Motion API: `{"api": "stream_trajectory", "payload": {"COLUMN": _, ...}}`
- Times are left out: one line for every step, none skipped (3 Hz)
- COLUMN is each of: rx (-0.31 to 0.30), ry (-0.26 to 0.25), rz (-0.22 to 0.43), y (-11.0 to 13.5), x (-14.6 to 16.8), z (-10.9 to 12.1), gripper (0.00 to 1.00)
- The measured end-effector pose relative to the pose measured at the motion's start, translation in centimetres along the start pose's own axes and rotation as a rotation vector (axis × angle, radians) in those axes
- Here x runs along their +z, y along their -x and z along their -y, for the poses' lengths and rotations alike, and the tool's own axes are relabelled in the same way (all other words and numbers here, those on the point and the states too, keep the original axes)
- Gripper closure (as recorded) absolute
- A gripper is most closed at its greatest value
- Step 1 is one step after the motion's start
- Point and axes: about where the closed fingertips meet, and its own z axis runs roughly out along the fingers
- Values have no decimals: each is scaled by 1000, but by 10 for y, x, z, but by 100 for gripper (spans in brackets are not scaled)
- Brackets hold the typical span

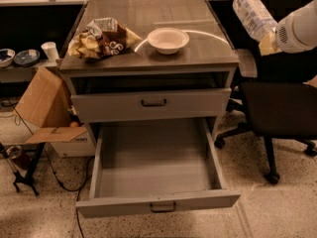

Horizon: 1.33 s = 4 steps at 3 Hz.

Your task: Place blue plastic bottle into middle drawer

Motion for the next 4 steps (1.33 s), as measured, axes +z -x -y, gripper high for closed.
{"api": "stream_trajectory", "payload": {"rx": -50, "ry": 158, "rz": 30, "y": -15, "x": -24, "z": -39, "gripper": 100}}
{"api": "stream_trajectory", "payload": {"rx": -130, "ry": 419, "rz": -12, "y": -36, "x": -31, "z": -111, "gripper": 100}}
{"api": "stream_trajectory", "payload": {"rx": -365, "ry": 690, "rz": -75, "y": -55, "x": -34, "z": -207, "gripper": 100}}
{"api": "stream_trajectory", "payload": {"rx": -695, "ry": 911, "rz": -154, "y": -90, "x": -38, "z": -284, "gripper": 100}}
